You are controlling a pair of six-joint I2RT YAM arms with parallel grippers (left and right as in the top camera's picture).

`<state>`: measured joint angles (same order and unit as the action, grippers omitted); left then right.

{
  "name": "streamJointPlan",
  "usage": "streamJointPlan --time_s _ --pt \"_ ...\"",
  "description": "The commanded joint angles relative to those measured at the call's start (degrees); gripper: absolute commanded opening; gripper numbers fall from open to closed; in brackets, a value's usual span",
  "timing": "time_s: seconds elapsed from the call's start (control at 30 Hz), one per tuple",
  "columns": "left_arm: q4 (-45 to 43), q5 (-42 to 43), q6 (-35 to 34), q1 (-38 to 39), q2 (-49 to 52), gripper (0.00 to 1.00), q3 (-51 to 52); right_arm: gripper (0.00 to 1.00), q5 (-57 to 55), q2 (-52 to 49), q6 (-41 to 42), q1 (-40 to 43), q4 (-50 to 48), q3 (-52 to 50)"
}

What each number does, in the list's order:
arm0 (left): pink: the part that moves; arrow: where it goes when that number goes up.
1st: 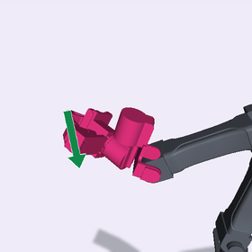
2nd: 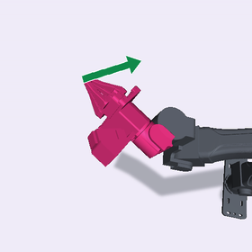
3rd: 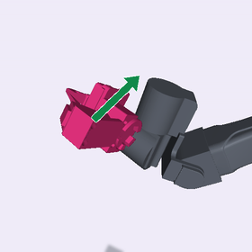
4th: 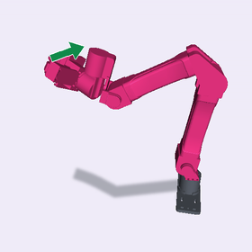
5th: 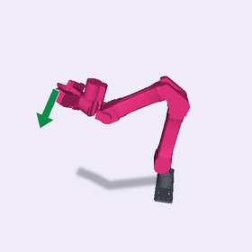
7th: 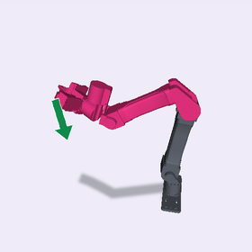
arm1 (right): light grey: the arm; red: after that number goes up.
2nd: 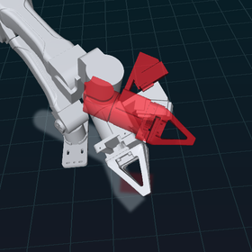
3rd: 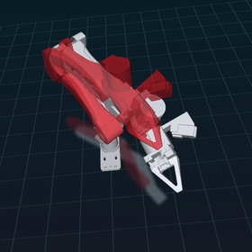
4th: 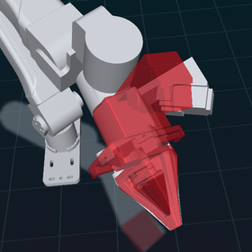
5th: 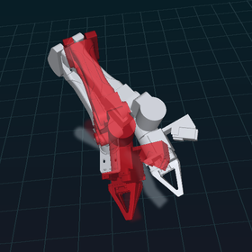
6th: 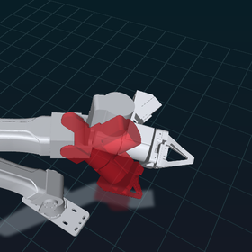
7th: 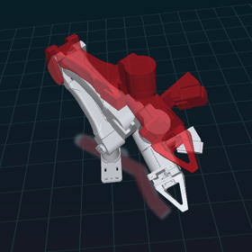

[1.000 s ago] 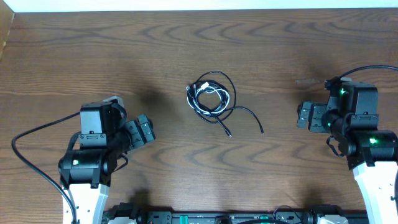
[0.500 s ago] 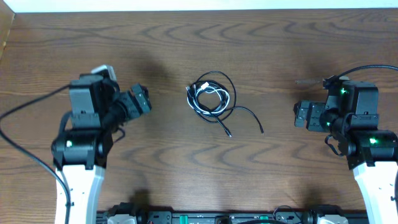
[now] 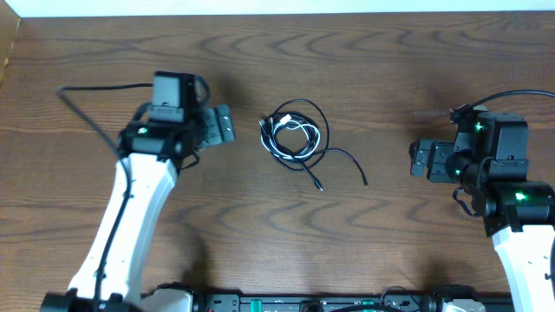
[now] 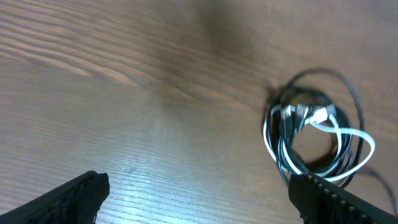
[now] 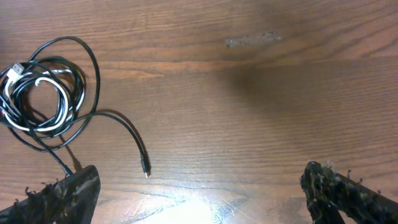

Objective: Untangle cables
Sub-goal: 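Reach the left gripper forward and grasp a black cable in the bundle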

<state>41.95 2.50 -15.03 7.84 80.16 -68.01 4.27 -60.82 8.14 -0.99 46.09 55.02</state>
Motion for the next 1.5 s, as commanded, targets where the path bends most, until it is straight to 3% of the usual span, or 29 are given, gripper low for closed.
streamJointPlan --time_s 0.0,0.13,0.43,0.7,0.9,1.1,1.23,1.27,1.33,1.37,1.47 --pt "0.50 -1.53 3.87 3.10 4.61 0.98 -1.03 0.99 0.22 0.26 0.59 -0.50 0.00 1.27" --pt "-1.14 -1.49 3.63 5.46 8.72 0.98 -1.01 0.99 0.24 0.26 0.59 -0.50 0.02 1.27" --pt "-8.90 3.74 -6.82 7.91 16.83 0.98 -0.90 0.99 0.22 0.26 0.59 -0.50 0.02 1.27" --pt "-11.08 4.59 -10.88 10.45 22.60 0.79 -0.85 0.99 0.22 0.26 0.61 -0.50 0.02 1.27" --pt "-13.33 4.52 -12.79 13.60 25.07 0.79 -0.83 0.99 0.22 0.26 0.61 -0.50 0.04 1.27" --pt "-14.03 4.31 -13.20 15.87 27.61 0.70 -0.81 0.99 0.22 0.26 0.59 -0.50 0.07 1.27" --pt "-14.03 4.35 -13.20 16.81 28.50 0.53 -0.79 0.99 0.22 0.26 0.59 -0.50 0.04 1.27" --pt "-14.05 4.39 -13.27 17.16 28.48 0.37 -0.81 0.99 0.22 0.26 0.61 -0.50 0.04 1.27" --pt "-14.03 4.57 -13.81 17.51 28.44 0.22 -0.92 0.99 0.22 0.26 0.59 -0.50 0.04 1.27" --pt "-14.03 4.94 -13.81 17.66 28.35 0.09 -1.01 0.99 0.22 0.26 0.59 -0.50 0.04 1.27" --pt "-13.99 9.05 -13.77 17.75 26.51 0.08 -1.99 0.99 0.24 0.26 0.61 -0.50 -0.02 1.25"
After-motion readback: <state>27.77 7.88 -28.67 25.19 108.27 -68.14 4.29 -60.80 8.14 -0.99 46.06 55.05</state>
